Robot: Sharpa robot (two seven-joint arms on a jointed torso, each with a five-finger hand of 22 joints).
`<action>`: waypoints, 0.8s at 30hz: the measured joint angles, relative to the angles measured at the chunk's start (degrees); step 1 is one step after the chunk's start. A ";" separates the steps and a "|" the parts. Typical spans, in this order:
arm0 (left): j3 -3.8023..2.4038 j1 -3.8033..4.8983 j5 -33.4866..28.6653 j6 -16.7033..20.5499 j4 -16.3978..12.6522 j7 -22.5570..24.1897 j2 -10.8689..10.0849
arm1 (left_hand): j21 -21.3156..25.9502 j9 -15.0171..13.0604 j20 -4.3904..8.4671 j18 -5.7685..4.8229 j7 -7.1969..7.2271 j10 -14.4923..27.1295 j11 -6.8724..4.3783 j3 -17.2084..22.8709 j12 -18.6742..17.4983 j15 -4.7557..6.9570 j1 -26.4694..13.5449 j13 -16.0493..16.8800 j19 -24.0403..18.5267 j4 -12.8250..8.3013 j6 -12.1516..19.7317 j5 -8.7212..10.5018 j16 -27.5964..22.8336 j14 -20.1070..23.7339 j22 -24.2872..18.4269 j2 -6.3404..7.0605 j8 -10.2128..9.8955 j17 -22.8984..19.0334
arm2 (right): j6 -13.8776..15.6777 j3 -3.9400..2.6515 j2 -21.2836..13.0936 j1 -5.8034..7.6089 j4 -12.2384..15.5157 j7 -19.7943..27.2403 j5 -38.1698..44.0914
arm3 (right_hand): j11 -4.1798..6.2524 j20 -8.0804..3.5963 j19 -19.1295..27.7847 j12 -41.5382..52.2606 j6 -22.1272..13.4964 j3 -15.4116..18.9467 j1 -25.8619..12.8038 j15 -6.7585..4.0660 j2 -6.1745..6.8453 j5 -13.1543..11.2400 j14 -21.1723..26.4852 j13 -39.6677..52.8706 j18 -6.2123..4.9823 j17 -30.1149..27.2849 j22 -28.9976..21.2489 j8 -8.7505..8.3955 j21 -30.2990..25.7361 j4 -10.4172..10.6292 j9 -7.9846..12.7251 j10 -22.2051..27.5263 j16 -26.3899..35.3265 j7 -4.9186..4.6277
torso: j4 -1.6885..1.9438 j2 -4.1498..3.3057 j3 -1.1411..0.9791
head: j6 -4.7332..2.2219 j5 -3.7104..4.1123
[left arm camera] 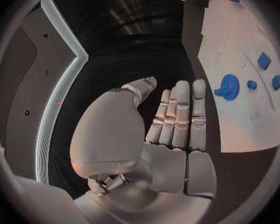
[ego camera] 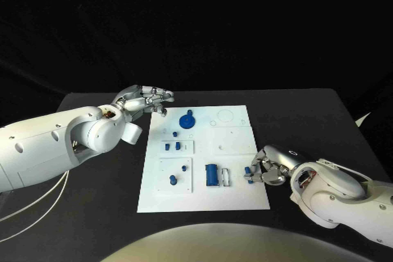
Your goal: Assemble the parts on the task board
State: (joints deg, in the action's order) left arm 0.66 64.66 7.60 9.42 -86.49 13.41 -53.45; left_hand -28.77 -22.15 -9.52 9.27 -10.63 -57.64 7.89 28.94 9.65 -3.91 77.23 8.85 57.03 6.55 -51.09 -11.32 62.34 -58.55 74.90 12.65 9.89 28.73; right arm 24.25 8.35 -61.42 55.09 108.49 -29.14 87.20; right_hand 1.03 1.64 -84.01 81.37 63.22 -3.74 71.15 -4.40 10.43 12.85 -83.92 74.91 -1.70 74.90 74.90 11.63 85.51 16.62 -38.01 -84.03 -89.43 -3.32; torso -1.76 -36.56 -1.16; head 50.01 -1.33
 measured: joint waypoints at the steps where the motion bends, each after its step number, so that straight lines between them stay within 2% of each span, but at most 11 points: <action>1: 0.00 0.00 0.00 0.00 0.00 0.00 -0.03 | 0.00 0.00 0.00 0.00 0.00 0.00 0.00 0.00 0.00 0.00 0.00 0.00 0.00 0.00 0.00 0.00 0.00 0.00 0.00 0.00 0.00 0.00 | -0.02 -0.03 0.11 -0.06 -0.10 -0.05 0.26 | 0.00 0.00 0.00 0.00 0.06 0.00 0.32 0.00 -0.09 0.00 0.00 0.00 0.00 0.00 0.00 -0.01 0.00 0.00 -0.01 0.00 0.00 0.04 | 0.00 0.00 0.00 | 0.00 -0.01; 4: 0.00 0.00 0.01 0.00 0.00 0.00 -0.07 | 0.00 0.00 0.00 0.00 0.00 0.00 0.00 0.00 0.00 0.00 0.00 0.00 0.00 0.00 0.00 0.00 0.00 0.00 0.00 0.00 0.00 0.00 | -0.08 -0.07 0.39 -0.15 -0.23 -0.13 0.89 | 0.00 0.00 0.00 0.00 0.28 -0.17 2.13 0.00 -0.11 0.03 0.00 0.00 0.00 0.00 0.00 -0.46 0.00 -0.17 -0.06 0.00 0.00 0.07 | -0.01 0.02 0.00 | 0.00 -0.06; 8: 0.00 0.00 0.02 0.00 -0.01 0.00 -0.09 | 0.00 0.00 0.00 0.00 0.00 0.00 0.00 0.00 0.00 0.00 0.00 0.02 0.00 0.00 0.00 0.00 0.00 0.00 0.05 0.00 0.00 0.01 | -0.19 -0.11 0.77 -0.30 -0.26 -0.24 1.78 | 0.00 0.00 0.00 0.00 0.51 -2.25 6.47 0.00 -0.41 1.68 0.00 0.00 0.00 0.00 0.04 -0.78 0.00 -1.04 -0.09 0.00 0.00 0.29 | -0.01 0.02 0.00 | 0.00 -0.07; 9: 0.00 0.00 0.02 0.00 -0.01 -0.01 -0.10 | 0.00 0.00 0.00 0.00 0.00 0.00 0.00 0.00 0.00 0.00 0.00 0.05 0.00 0.00 0.00 0.00 0.00 0.00 0.05 0.00 0.00 0.00 | -0.21 -0.12 0.83 -0.33 -0.26 -0.29 2.05 | 0.00 0.00 0.00 0.00 0.68 -3.55 7.86 0.00 -0.39 1.39 0.00 0.00 0.00 0.00 0.04 -1.02 0.00 -1.22 -0.09 0.00 0.00 0.44 | -0.01 0.02 0.00 | 0.00 -0.07; 11: 0.00 0.00 0.03 0.00 -0.01 -0.01 -0.11 | 0.00 0.00 0.00 0.00 0.00 0.00 0.00 0.00 0.00 0.00 0.00 0.05 0.00 0.00 0.00 0.00 0.00 0.00 0.05 0.00 0.00 0.00 | -0.22 -0.14 0.95 -0.38 -0.15 -0.31 2.41 | 0.00 0.00 0.00 0.00 1.27 -7.36 9.66 0.00 0.53 -0.85 0.00 0.00 0.00 0.00 0.04 -1.92 0.00 -1.24 -0.10 0.00 0.00 0.42 | -0.03 0.03 0.01 | 0.00 -0.07; 13: 0.00 0.00 0.03 0.00 -0.01 -0.01 -0.13 | 0.00 0.00 0.00 0.00 0.00 0.00 0.00 0.00 0.00 0.00 0.00 0.05 0.00 0.00 0.00 0.00 0.00 0.00 0.05 0.00 0.00 0.01 | -0.23 -0.14 1.13 -0.42 0.08 -0.32 2.80 | -0.01 0.00 0.00 0.00 2.02 -13.51 10.97 0.00 2.06 -0.98 0.00 0.00 0.00 0.00 0.04 -2.34 0.00 -1.15 -0.09 0.00 0.00 0.16 | -0.03 0.03 0.03 | 0.00 -0.07; 17: 0.00 0.00 0.04 0.00 -0.01 -0.02 -0.16 | 0.00 -0.01 0.00 0.00 0.00 0.00 0.00 0.00 0.00 0.00 0.00 0.04 0.00 0.00 0.00 0.00 0.00 0.00 0.04 0.00 0.00 0.01 | -0.24 -0.12 1.23 -0.48 0.22 -0.44 3.33 | -0.01 0.00 0.00 0.00 2.31 -19.66 9.64 0.00 4.16 1.19 0.00 0.00 0.00 0.00 0.04 -2.31 0.00 -1.93 0.04 -0.01 0.00 0.45 | -0.03 0.04 0.03 | 0.00 -0.06; 19: 0.00 0.00 0.05 0.00 -0.02 -0.02 -0.16 | 0.00 -0.01 0.00 0.00 0.00 0.00 0.00 0.00 0.00 0.00 0.00 0.04 0.00 0.00 0.00 0.00 0.00 0.00 0.04 0.00 0.00 0.01 | -0.24 -0.11 1.25 -0.49 0.25 -0.51 3.45 | -0.01 0.00 0.00 0.00 2.49 -20.97 9.22 0.00 4.57 2.10 0.00 0.00 0.00 0.00 0.04 -2.31 0.00 -2.15 0.05 -0.01 0.00 0.61 | -0.03 0.04 0.03 | 0.00 -0.06; 20: 0.00 0.00 0.05 0.00 -0.02 -0.02 -0.17 | 0.00 -0.01 0.00 0.00 0.00 0.00 0.00 0.00 0.00 0.00 0.00 0.04 0.00 0.00 0.00 0.00 0.00 0.00 0.04 0.00 0.00 0.01 | -0.21 -0.11 1.26 -0.50 0.29 -0.56 3.49 | -0.01 0.00 0.00 0.00 2.69 -21.51 9.00 0.00 4.80 2.57 0.00 0.00 0.00 0.00 0.04 -2.31 0.00 -2.20 1.23 -0.01 0.00 0.44 | -0.03 0.04 0.04 | 0.00 -0.06; 22: 0.00 0.00 0.06 -0.01 -0.02 -0.02 -0.17 | 0.00 -0.01 0.00 -0.01 0.00 0.00 0.00 0.00 0.00 0.00 0.00 0.04 0.00 0.00 0.00 0.00 0.00 0.00 0.04 0.00 0.00 0.01 | -0.13 -0.10 1.27 -0.51 0.40 -0.65 3.52 | -0.01 0.00 0.00 0.00 2.70 -22.56 8.60 0.00 5.13 3.40 0.00 -0.01 0.00 0.00 0.04 -2.05 0.00 -2.57 2.26 -0.01 0.00 0.45 | -0.03 0.04 0.05 | 0.00 -0.04; 24: 0.00 0.00 0.07 -0.01 -0.02 -0.02 -0.18 | 0.00 0.00 0.00 0.00 0.00 0.00 0.00 0.00 0.06 0.00 0.00 0.04 0.00 0.00 0.00 0.00 0.00 0.00 0.04 0.00 0.00 0.00 | 0.04 -0.07 1.25 -0.53 0.55 -0.78 3.46 | 0.00 0.00 0.00 0.16 2.70 -24.83 7.01 0.00 5.24 4.66 0.00 -0.01 0.00 0.00 0.03 -1.89 0.00 -3.89 2.50 0.00 0.00 0.45 | -0.03 0.04 0.05 | 0.00 -0.03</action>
State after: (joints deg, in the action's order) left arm 0.66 64.66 7.67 9.41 -86.52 13.39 -53.62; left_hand -28.78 -22.15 -9.52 9.27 -10.63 -57.64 7.89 28.94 9.71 -3.91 77.23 8.89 57.03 6.55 -51.09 -11.32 62.34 -58.55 74.94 12.65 9.89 28.73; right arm 24.28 8.29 -60.16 54.55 109.05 -29.92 90.66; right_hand 1.03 1.64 -84.01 81.53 65.92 -28.57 78.16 -4.41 15.67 17.50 -83.92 74.91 -1.70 74.90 74.94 9.73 85.52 12.72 -35.51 -84.02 -89.43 -2.87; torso -1.79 -36.52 -1.10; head 50.01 -1.36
